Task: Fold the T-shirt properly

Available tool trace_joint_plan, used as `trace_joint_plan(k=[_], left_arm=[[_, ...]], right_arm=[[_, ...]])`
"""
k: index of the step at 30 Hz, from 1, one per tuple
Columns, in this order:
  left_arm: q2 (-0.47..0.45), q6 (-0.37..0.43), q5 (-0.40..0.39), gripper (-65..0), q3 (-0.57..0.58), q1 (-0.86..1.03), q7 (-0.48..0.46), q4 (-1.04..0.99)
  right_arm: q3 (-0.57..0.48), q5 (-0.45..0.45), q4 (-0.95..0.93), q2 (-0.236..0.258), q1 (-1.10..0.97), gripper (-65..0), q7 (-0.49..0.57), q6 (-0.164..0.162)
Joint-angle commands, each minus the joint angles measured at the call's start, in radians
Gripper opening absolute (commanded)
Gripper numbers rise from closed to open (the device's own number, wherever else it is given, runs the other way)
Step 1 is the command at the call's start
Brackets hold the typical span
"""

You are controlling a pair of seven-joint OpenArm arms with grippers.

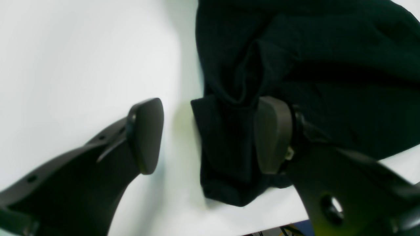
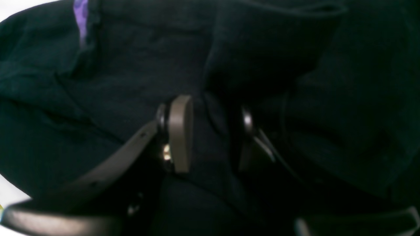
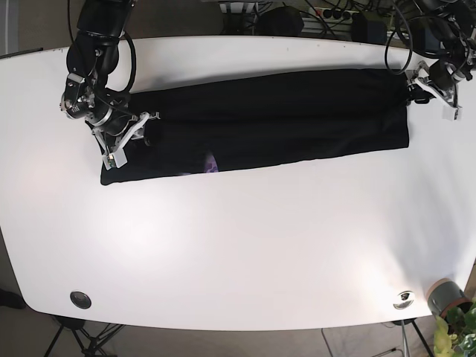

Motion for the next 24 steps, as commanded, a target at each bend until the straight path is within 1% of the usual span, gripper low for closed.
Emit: trace_joint_plan(k=[1,7,12,17,21,22,23,24], left_arm=[[-0.017,-0.002,-0.020,-24.2,0.016,-0.001,-0.014,0.003],[-0.017,-0.002,-0.022,-24.2,0.070,-0.032,-0.016,-0.066],[-0.017,-0.002,-0.016,-24.6,0.073,-0.067,-0.020,-0.129],[-0.017,-0.002,-0.013,-24.6,0.079,-0.083,-0.016,-0.143],[-0.022,-0.002,-0.014,-24.9,0.151,-0.086,-0.016,-0.141],[-0.022,-0.002,-0.014,-25.3,0.164,-0.086,-0.016,-0.140],[-0.023,-0.002,-0.014,-27.8,0.182,-0.086,-0.016,-0.138],[-0.023,-0.002,-0.014,-32.2,0.194,-0.084,-0.016,-0.138]], right_arm=[[0.000,-0.010,0.008,0.006,0.003,-46.1,-0.027,0.004],[0.000,-0.010,0.008,0.006,0.003,-46.1,-0.027,0.004],[0.000,-0.010,0.006,0.004,0.003,-46.1,-0.027,0.004],[0.000,-0.010,0.006,0.004,0.001,-46.1,-0.027,0.004],[0.002,-0.010,0.006,0.004,0.001,-46.1,-0.027,0.004],[0.002,-0.010,0.006,0.004,0.001,-46.1,-0.027,0.004],[0.002,-0.010,0.006,0.004,0.001,-46.1,-0.027,0.004],[0.002,-0.010,0.006,0.004,0.001,-46.1,-0.027,0.004]])
